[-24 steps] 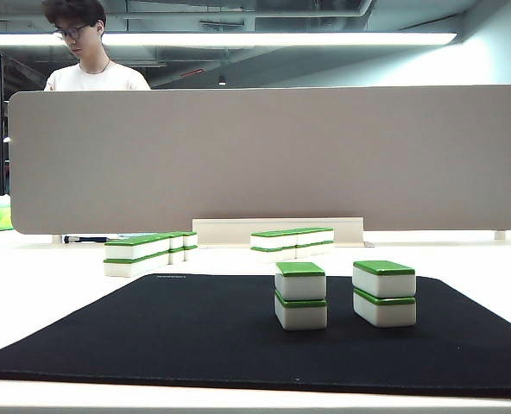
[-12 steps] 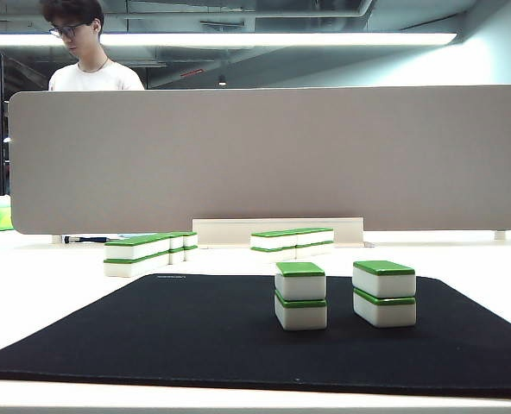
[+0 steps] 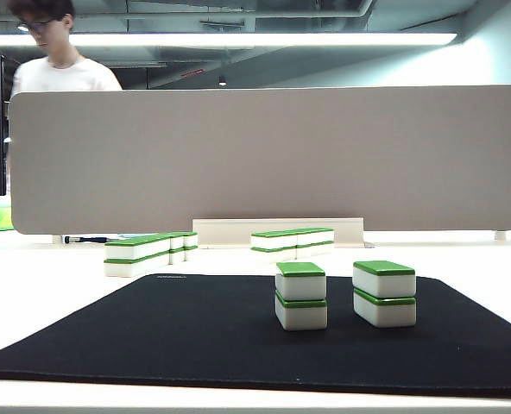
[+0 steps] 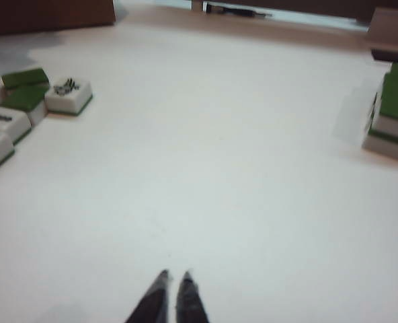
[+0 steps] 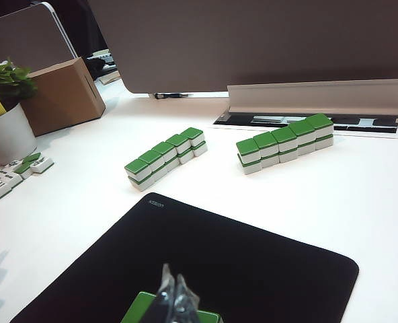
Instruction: Take a mahjong tile from the mahjong wall and then place it on the table close to you.
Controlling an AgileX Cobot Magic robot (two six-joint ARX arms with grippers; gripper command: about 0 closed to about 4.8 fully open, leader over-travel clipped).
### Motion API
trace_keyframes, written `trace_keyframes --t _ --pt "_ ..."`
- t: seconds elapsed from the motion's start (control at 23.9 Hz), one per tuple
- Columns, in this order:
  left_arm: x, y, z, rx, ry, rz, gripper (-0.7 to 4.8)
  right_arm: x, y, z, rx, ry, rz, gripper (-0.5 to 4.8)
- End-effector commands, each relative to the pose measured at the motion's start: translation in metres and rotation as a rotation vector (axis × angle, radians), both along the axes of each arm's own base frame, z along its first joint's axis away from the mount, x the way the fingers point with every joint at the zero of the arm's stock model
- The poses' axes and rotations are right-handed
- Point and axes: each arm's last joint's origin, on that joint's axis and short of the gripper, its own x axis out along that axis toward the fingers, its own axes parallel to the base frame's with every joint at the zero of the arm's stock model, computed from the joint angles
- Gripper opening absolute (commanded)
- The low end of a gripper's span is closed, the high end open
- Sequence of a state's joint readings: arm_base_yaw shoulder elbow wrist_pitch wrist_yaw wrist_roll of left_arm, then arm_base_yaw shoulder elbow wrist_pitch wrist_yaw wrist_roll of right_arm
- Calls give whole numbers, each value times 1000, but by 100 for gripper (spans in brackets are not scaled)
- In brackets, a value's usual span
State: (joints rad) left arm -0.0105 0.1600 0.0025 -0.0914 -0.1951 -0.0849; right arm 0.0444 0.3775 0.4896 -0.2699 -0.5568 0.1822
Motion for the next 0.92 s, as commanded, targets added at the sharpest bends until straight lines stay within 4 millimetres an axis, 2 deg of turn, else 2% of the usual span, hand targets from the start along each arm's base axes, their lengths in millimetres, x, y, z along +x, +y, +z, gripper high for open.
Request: trace_keyframes --t 0.04,0.5,0.92 --pt "-2 1 0 2 6 12 19 0 0 3 -2 -17 0 -1" --pt "-8 1 7 20 -78 -20 18 0 0 3 -2 -17 0 -1" --pt "-8 -2 6 22 -66 -105 18 0 0 3 -2 -16 0 -1"
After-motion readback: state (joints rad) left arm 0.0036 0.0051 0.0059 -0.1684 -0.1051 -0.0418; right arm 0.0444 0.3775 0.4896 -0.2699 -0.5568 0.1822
